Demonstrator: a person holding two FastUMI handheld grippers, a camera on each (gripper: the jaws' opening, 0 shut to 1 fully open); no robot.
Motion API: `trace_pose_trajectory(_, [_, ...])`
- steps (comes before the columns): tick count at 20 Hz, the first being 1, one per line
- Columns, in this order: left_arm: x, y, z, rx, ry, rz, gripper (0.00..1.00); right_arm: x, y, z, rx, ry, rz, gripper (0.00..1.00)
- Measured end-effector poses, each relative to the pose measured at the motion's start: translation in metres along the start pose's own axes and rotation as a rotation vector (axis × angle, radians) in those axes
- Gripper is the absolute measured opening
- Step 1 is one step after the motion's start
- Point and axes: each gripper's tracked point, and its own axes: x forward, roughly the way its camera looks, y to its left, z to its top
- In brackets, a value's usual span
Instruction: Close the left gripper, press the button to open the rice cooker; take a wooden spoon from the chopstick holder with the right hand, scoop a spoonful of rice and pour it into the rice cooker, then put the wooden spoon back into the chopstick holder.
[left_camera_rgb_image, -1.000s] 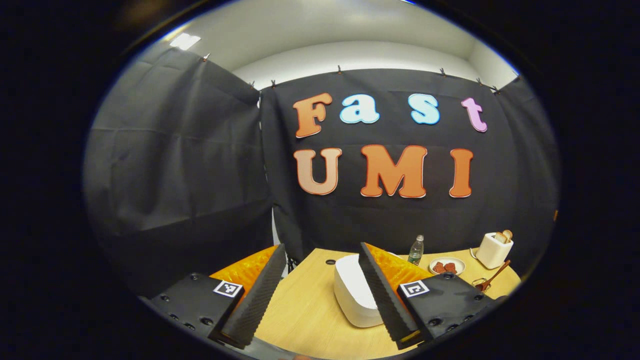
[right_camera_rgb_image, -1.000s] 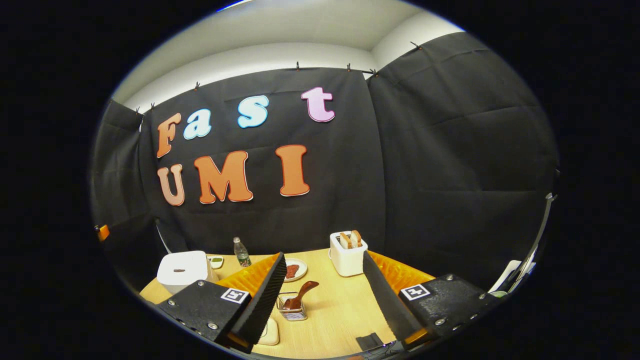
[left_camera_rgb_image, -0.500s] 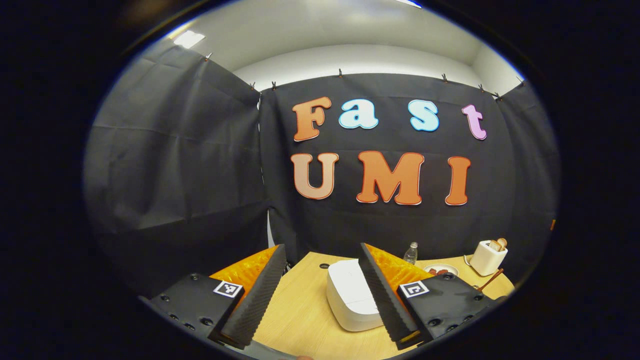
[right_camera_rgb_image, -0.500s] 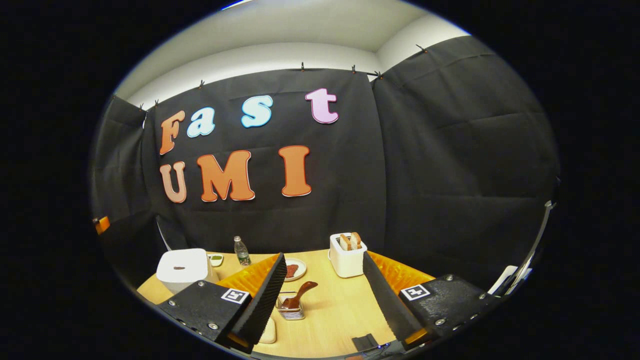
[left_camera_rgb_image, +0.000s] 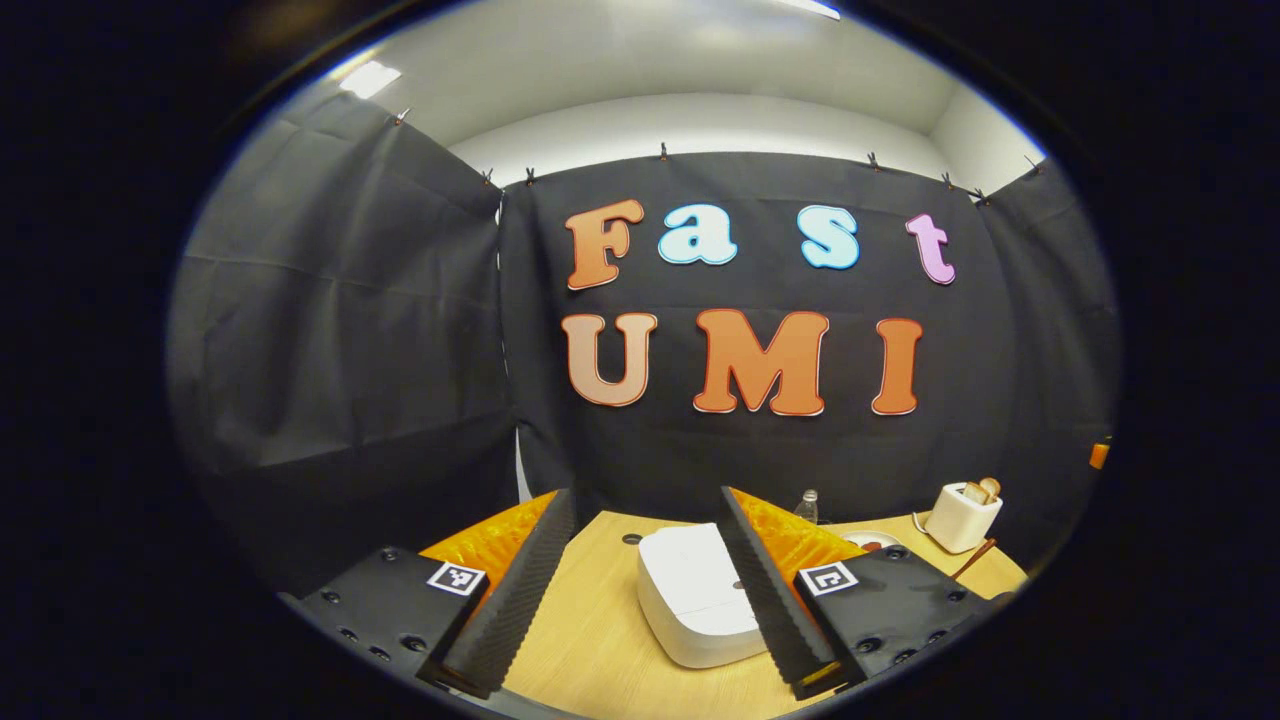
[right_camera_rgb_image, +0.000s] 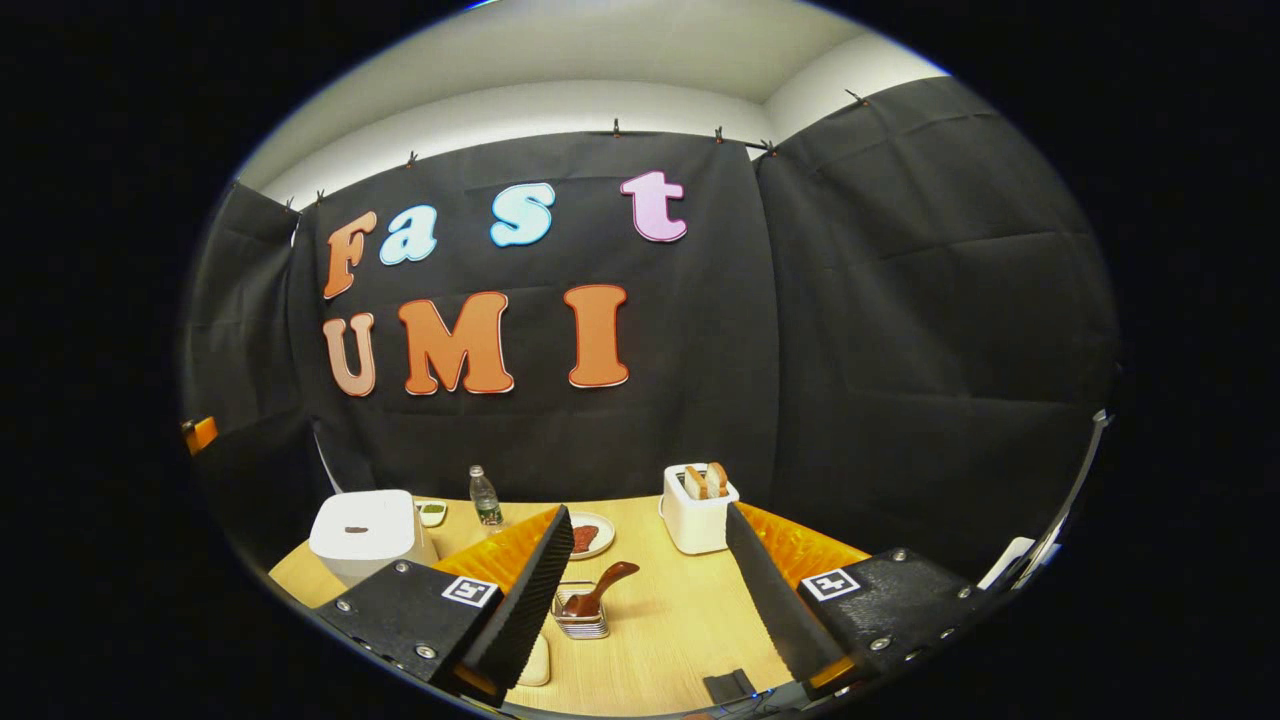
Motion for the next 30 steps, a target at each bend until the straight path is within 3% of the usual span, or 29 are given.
trace_pose_trajectory(2, [0.003, 0.009, 0.000, 0.026, 0.005, 0.021, 0.98, 0.001, 0.002, 0.000, 0.021, 0.000, 0.000, 0.95])
trace_pose_trajectory(3, [0.003, 0.013, 0.002, 0.042, 0.001, 0.033, 0.92, 0.001, 0.004, 0.000, 0.031, -0.001, -0.001, 0.95])
trace_pose_trajectory(7, [0.010, 0.005, -0.006, 0.068, 0.023, -0.004, 0.39, 0.005, 0.006, -0.002, 0.025, -0.003, -0.009, 0.95])
trace_pose_trajectory(8, [0.015, 0.011, -0.004, 0.063, 0.026, 0.007, 0.30, 0.005, 0.006, -0.002, 0.021, -0.002, -0.017, 0.95])
trace_pose_trajectory(11, [0.027, -0.009, -0.019, 0.011, 0.091, -0.056, 0.03, 0.006, 0.008, -0.002, 0.032, -0.003, -0.023, 0.95])
trace_pose_trajectory(15, [0.061, -0.042, -0.045, -0.040, 0.156, -0.158, 0.05, 0.006, 0.007, -0.008, 0.030, 0.008, -0.043, 0.95])
trace_pose_trajectory(22, [0.125, -0.112, -0.101, -0.017, 0.275, -0.325, 0.05, 0.008, -0.002, -0.016, 0.005, 0.024, -0.083, 0.95])
trace_pose_trajectory(30, [0.179, -0.155, -0.189, 0.024, 0.468, -0.399, 0.05, 0.007, -0.017, -0.018, -0.012, 0.042, -0.128, 0.95])
